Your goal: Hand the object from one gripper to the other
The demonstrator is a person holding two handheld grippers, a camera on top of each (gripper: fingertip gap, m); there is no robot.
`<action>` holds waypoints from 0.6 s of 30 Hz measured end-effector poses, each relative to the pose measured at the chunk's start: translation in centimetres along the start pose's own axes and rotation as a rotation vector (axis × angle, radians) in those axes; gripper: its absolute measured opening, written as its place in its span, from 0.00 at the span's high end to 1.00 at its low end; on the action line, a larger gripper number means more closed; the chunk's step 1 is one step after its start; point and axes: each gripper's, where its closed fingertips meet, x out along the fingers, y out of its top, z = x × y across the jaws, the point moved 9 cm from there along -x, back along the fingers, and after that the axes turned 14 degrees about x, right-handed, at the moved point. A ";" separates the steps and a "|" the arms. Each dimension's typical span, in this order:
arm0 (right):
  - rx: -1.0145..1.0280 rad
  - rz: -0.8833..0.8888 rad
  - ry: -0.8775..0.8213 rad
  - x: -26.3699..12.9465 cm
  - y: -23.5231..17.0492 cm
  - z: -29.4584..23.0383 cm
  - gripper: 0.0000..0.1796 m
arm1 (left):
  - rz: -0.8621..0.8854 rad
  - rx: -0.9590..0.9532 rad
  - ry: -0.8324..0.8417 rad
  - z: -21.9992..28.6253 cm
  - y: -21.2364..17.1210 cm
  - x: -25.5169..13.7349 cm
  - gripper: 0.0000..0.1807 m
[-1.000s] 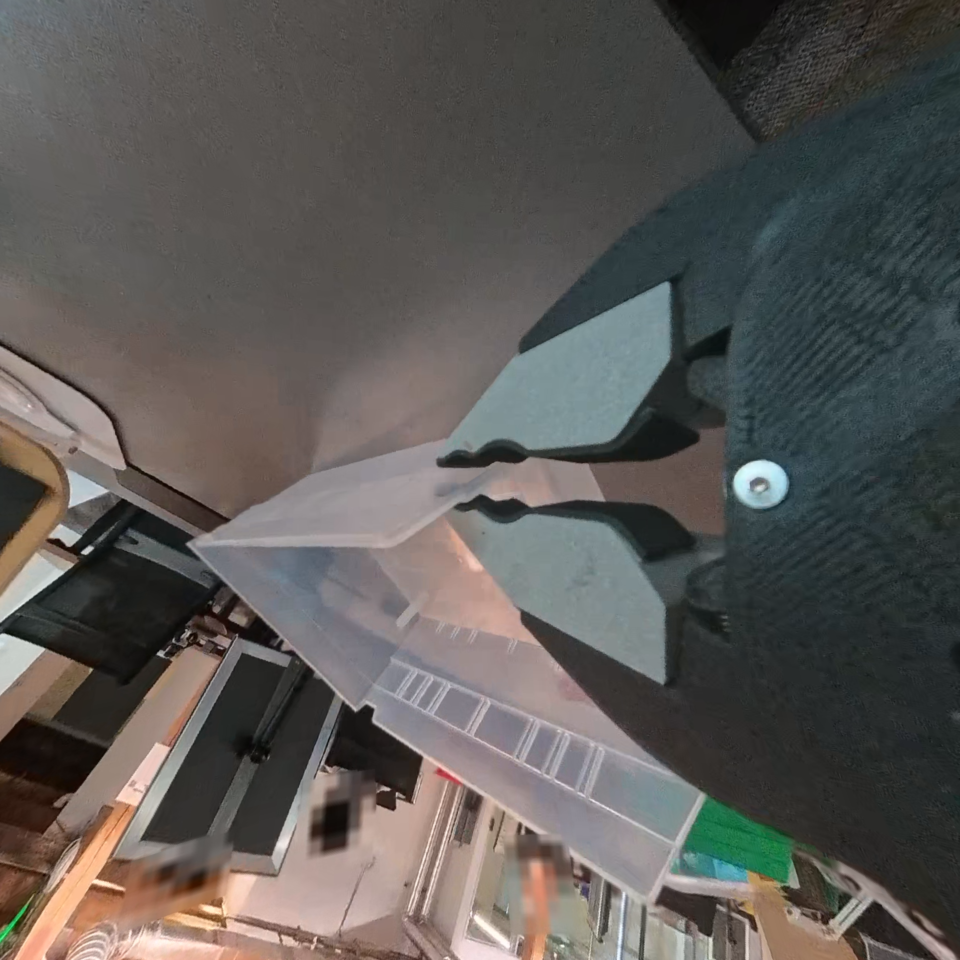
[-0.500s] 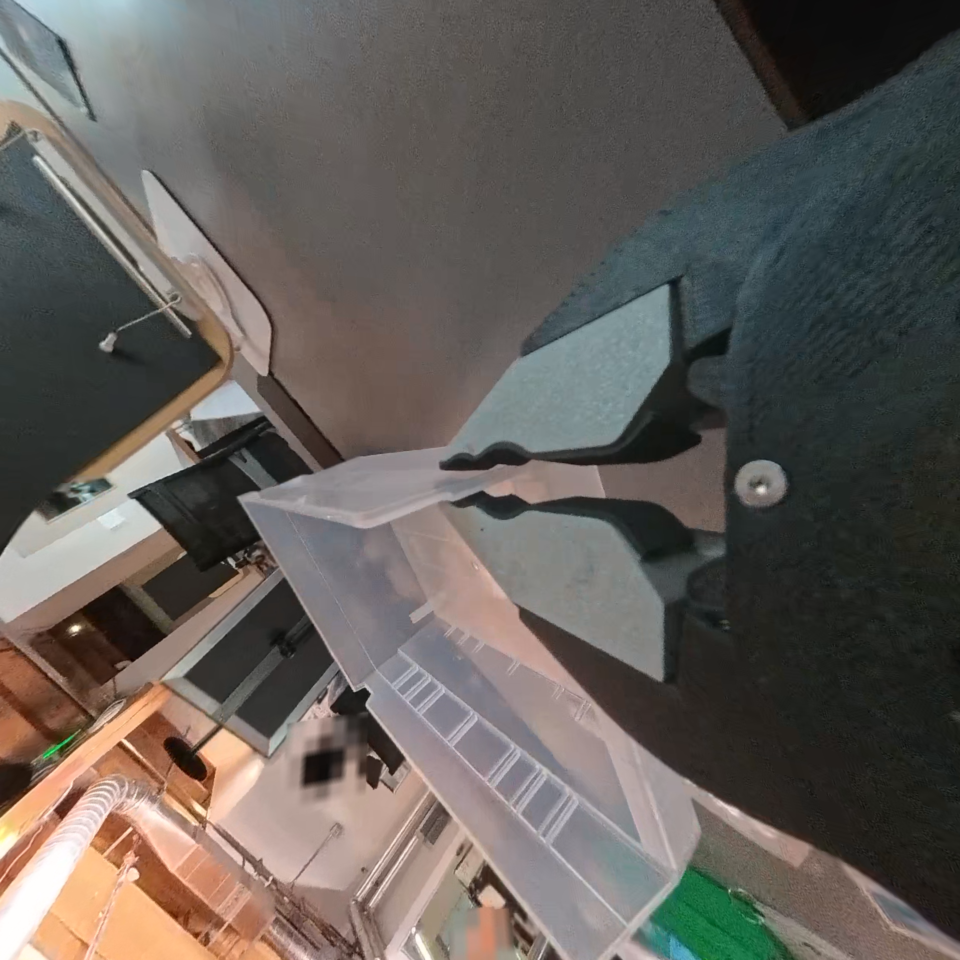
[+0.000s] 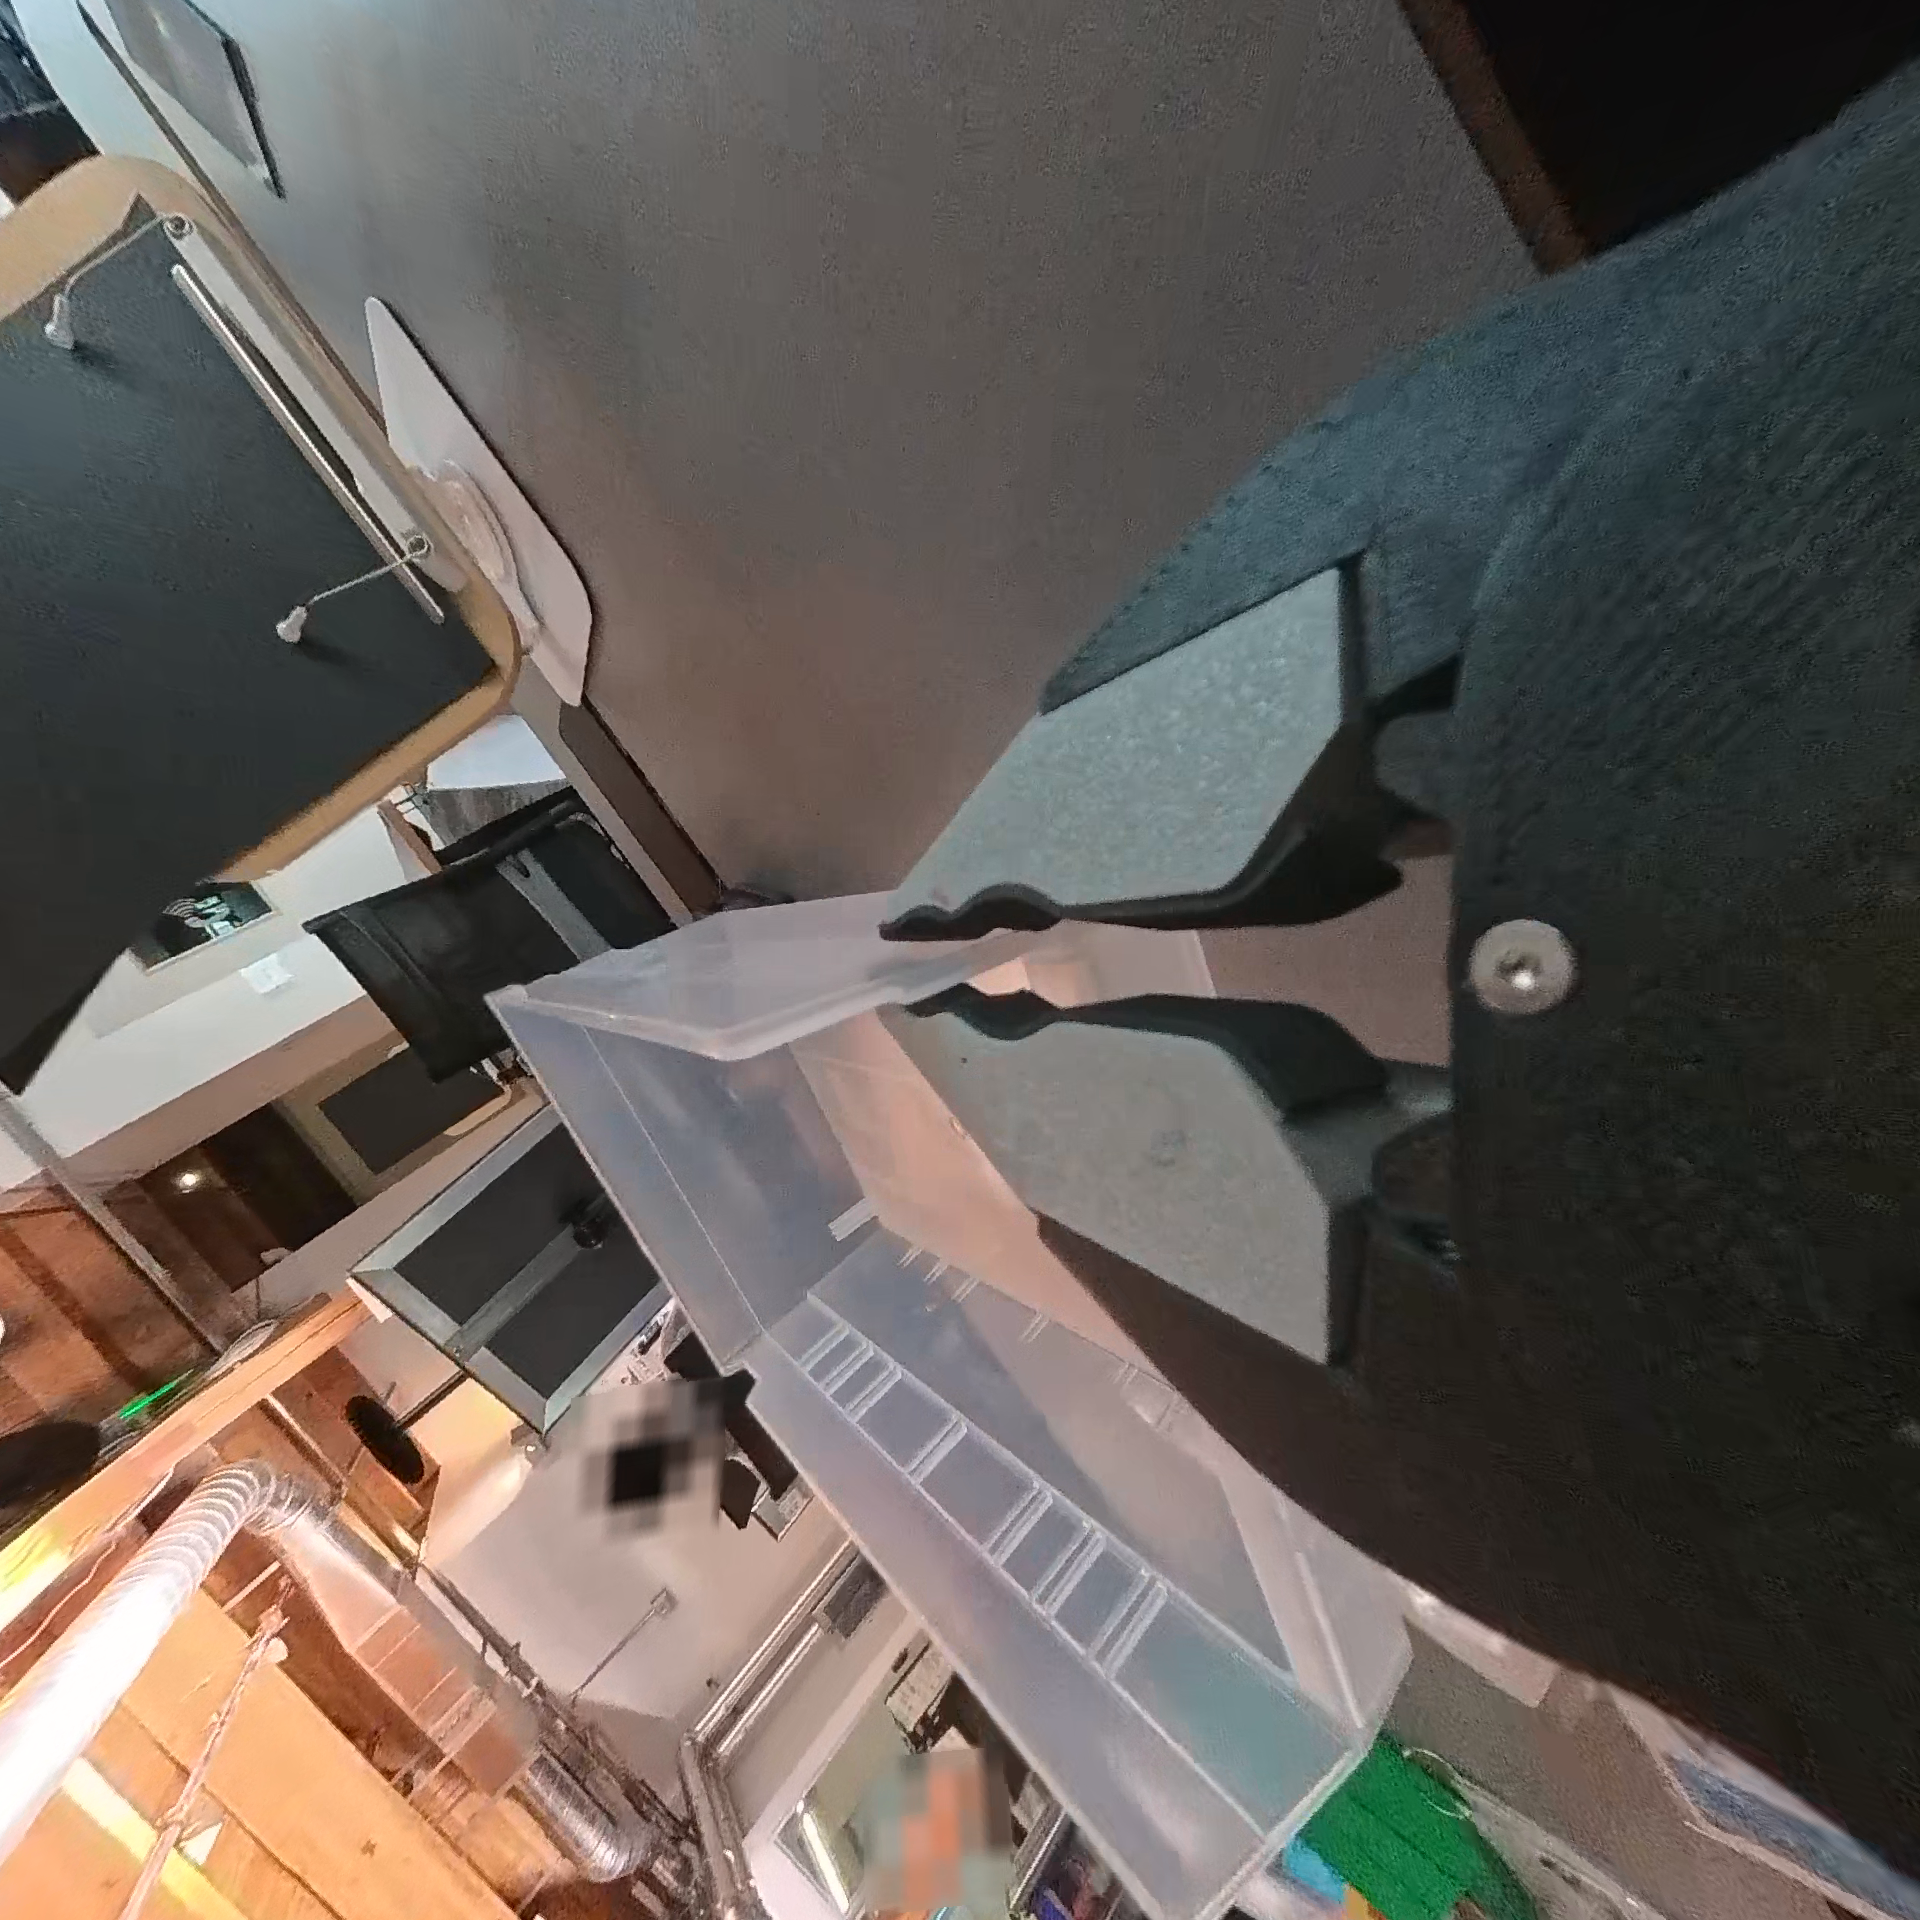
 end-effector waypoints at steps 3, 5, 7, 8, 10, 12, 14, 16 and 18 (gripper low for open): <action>-0.024 -0.076 -0.046 0.9 -0.7 0.0 0.82 | 0.007 -0.013 0.009 -0.1 -0.1 -0.4 0.98; -0.043 -0.094 -0.059 1.0 -1.0 0.2 0.80 | 0.003 -0.006 0.017 -0.3 -0.2 -0.7 0.98; -0.051 -0.107 -0.068 0.8 -1.1 0.3 0.77 | -0.008 0.007 0.028 -0.6 -0.2 -0.9 0.98; -0.048 -0.106 -0.061 0.6 -1.1 0.4 0.77 | -0.013 0.015 0.034 -0.7 -0.2 -1.0 0.97; -0.033 -0.082 -0.039 0.1 -0.7 0.4 0.75 | -0.020 0.024 0.045 -1.0 -0.3 -1.4 0.97; -0.028 -0.065 -0.027 -0.4 -0.4 0.4 0.75 | -0.021 0.023 0.052 -1.2 -0.4 -1.7 0.97; -0.026 -0.052 -0.008 -0.8 -0.2 0.2 0.75 | -0.022 0.017 0.054 -1.2 -0.6 -2.0 0.97; -0.025 -0.036 0.007 -1.2 0.0 0.0 0.76 | -0.027 0.012 0.054 -1.2 -0.7 -2.2 0.97; -0.010 -0.045 0.063 -1.4 0.0 -0.4 0.70 | -0.033 0.011 0.056 -1.3 -0.9 -2.3 0.98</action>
